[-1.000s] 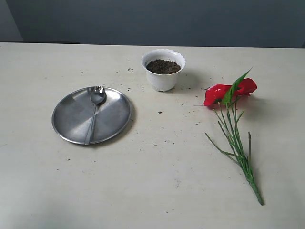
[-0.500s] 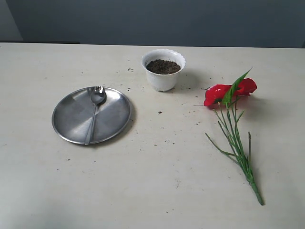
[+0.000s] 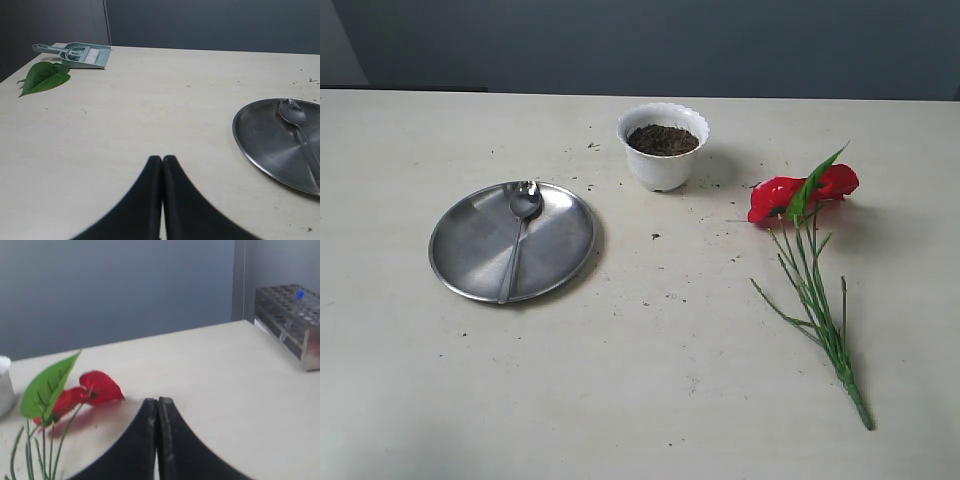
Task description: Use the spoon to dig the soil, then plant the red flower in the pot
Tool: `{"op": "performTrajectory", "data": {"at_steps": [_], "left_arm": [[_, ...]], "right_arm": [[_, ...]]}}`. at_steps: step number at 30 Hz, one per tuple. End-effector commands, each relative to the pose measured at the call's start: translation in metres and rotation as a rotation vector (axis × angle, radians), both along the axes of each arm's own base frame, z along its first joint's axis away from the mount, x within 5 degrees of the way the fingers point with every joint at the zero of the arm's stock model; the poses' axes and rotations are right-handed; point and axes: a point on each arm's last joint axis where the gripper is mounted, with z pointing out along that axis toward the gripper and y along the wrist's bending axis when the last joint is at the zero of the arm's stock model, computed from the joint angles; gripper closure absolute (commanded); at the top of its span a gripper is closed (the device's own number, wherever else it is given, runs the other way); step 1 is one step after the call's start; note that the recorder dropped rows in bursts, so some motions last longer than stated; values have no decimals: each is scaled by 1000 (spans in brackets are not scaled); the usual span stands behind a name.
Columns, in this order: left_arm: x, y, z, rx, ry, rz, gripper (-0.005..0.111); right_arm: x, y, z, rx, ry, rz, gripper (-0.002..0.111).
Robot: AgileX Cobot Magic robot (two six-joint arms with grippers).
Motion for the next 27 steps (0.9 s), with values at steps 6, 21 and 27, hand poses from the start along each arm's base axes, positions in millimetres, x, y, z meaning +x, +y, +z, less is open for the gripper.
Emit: {"op": "performTrajectory", "data": {"at_steps": [6, 21, 27], "left_arm": [[0, 0, 0, 11, -19, 2, 107], [0, 1, 1, 34, -14, 4, 107], [0, 1, 1, 36, -14, 4, 107]], "right_arm": [[0, -4, 16, 78, -182, -50, 109], [-6, -17, 38, 257, -459, -162, 109], [-13, -23, 50, 300, -628, -214, 109]]}}
